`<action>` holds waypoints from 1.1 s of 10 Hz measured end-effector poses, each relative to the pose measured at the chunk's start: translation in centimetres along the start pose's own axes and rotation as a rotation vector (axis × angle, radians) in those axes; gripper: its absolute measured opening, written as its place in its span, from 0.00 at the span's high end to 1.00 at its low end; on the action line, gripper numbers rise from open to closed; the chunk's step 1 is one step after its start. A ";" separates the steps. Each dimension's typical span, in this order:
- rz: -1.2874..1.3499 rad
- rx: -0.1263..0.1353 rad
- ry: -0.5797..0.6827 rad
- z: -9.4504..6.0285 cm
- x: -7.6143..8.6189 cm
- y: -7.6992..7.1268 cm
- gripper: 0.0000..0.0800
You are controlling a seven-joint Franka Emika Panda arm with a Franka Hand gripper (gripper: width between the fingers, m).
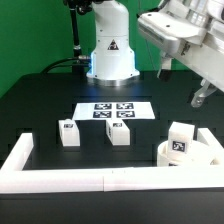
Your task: Assemble stool
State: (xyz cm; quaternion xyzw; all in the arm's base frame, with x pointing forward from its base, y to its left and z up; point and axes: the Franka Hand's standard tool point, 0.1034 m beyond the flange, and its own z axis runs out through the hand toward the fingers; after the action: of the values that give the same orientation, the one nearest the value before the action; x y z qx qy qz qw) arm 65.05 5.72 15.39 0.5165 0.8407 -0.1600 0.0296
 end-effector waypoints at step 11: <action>0.082 0.171 0.293 2.2 -2.1 -0.4 0.19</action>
Offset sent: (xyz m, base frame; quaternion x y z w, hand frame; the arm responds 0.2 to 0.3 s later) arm -0.0075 0.0321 -0.0137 0.0538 0.2543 -0.0767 0.9626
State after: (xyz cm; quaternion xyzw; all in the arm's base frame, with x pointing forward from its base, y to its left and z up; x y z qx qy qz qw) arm 65.39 3.07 13.83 0.5687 0.7977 -0.1524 -0.1308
